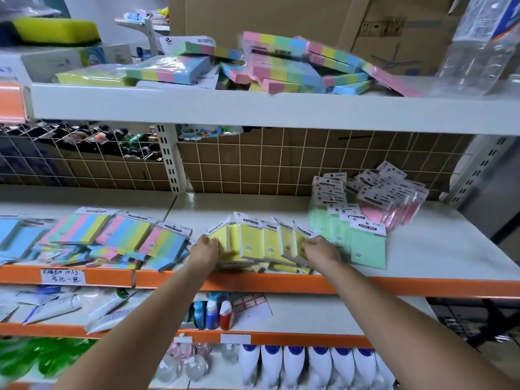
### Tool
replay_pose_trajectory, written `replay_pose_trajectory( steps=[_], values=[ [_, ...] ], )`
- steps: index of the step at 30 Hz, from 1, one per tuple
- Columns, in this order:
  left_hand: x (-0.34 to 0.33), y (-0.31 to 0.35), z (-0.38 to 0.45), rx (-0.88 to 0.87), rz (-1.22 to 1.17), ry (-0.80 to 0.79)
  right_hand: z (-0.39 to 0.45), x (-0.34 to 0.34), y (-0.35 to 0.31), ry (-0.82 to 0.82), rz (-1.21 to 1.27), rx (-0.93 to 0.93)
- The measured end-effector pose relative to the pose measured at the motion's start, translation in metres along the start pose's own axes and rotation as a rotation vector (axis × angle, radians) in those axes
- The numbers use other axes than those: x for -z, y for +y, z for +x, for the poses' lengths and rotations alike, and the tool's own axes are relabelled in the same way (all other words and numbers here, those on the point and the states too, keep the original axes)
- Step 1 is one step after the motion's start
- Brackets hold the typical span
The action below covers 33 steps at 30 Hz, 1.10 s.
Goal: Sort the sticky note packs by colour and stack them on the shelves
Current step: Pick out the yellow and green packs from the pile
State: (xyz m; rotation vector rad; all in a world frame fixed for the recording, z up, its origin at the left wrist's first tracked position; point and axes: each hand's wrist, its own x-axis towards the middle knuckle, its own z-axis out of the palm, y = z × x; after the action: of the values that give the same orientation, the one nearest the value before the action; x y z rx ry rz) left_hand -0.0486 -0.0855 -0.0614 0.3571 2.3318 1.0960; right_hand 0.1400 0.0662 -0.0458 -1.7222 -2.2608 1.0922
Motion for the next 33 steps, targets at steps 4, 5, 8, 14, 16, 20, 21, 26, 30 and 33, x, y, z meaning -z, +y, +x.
replay_pose_trajectory(
  steps=[4, 5, 8, 14, 16, 20, 21, 26, 30, 33],
  values=[
    [-0.007, -0.002, -0.002, 0.009, -0.021, -0.042, -0.006, -0.004, -0.003, -0.018, 0.026, 0.002],
    [-0.007, -0.001, -0.003, 0.015, -0.026, -0.046, -0.006, -0.005, -0.003, -0.013, 0.025, -0.001],
    [-0.004, 0.0, -0.001, 0.008, -0.022, -0.038, -0.003, -0.008, -0.002, 0.023, 0.056, -0.019],
    [0.006, -0.014, 0.005, -0.046, 0.033, 0.01, 0.001, -0.014, 0.006, 0.119, 0.002, -0.063],
    [0.006, -0.018, 0.006, -0.024, 0.133, 0.022, 0.003, -0.013, 0.01, 0.153, -0.024, -0.067],
    [0.004, -0.02, 0.008, 0.01, 0.23, 0.085, 0.004, -0.009, 0.01, 0.156, -0.059, -0.091],
    [0.005, -0.02, 0.007, -0.003, 0.24, 0.097, 0.004, -0.008, 0.011, 0.153, -0.063, -0.097],
    [0.01, -0.024, 0.004, 0.009, 0.27, 0.163, 0.004, -0.007, 0.015, 0.132, -0.119, -0.125],
    [0.009, -0.021, 0.007, -0.028, 0.265, 0.104, 0.003, -0.006, 0.017, 0.102, -0.105, -0.126],
    [0.006, -0.013, 0.002, -0.054, 0.237, 0.047, 0.005, -0.003, 0.016, 0.068, -0.078, -0.118]
  ],
)
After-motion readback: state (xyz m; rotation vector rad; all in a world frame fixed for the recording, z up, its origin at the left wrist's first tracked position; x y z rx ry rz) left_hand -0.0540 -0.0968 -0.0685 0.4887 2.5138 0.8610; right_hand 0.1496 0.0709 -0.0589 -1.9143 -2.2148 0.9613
